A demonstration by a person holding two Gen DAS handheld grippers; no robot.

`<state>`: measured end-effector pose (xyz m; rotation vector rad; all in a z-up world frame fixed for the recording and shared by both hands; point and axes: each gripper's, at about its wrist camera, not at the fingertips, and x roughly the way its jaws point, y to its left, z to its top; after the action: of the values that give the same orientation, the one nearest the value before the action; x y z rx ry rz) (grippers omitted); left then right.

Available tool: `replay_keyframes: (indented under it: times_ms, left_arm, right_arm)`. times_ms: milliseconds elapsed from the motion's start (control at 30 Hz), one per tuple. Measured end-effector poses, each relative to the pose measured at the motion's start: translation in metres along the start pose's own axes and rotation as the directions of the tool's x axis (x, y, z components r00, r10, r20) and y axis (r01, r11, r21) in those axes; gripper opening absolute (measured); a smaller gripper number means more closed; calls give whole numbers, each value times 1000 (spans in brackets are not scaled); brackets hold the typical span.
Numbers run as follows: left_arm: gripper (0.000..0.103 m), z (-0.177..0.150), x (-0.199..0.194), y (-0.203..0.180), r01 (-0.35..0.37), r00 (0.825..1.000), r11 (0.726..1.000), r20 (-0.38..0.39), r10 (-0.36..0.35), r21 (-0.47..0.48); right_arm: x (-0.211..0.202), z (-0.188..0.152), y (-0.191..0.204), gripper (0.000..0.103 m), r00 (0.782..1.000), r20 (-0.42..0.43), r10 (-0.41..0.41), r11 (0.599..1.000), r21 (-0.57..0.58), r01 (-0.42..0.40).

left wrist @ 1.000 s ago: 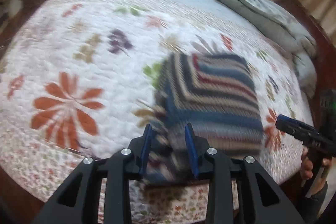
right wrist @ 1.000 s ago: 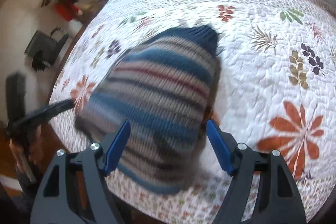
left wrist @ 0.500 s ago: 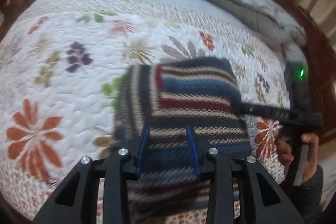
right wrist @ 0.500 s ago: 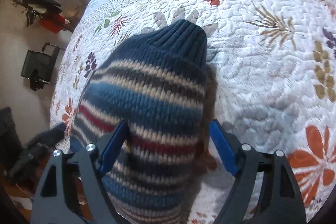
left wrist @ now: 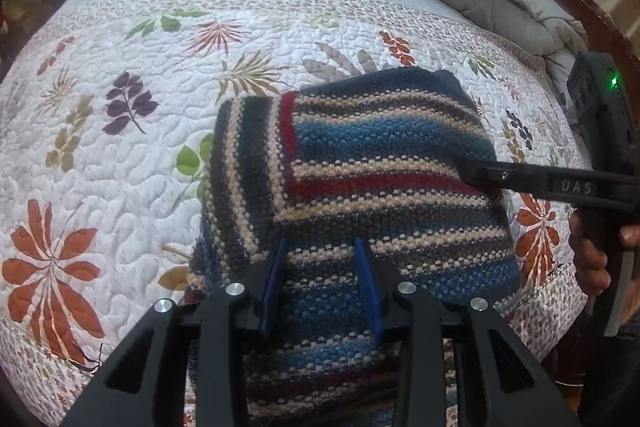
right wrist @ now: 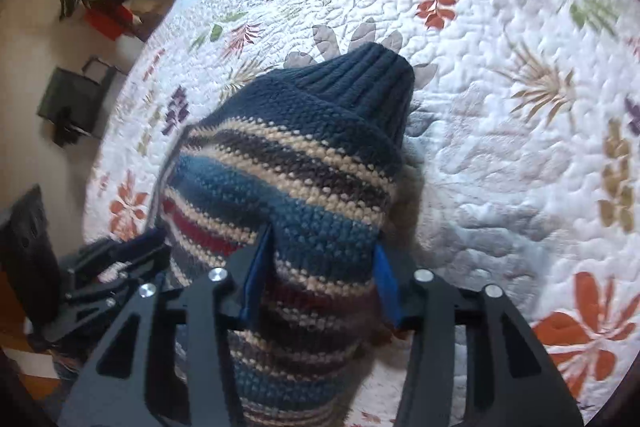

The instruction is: Fold small clothes

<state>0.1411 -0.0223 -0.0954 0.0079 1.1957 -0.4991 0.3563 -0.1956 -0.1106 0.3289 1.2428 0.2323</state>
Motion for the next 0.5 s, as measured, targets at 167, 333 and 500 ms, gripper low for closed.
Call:
replay_keyframes:
  times_ms: [167,333,500]
  left_arm:
    - [36,-1,2,-2,11,1000,1000,-1,-11,4]
    - [36,0,-4,-4,2,1000,1000,-2,-2,-4]
    - [50,0,-18,-2,0,1000,1000,12,0,0]
  right_arm:
    - [17,-2,-6,45,998,-8,-56,998,10,56]
    - [8,-6,-8,55,999,18,-28,999,28,28]
    - [-12,-21,-5,62,999,38,9,1000,22,-10]
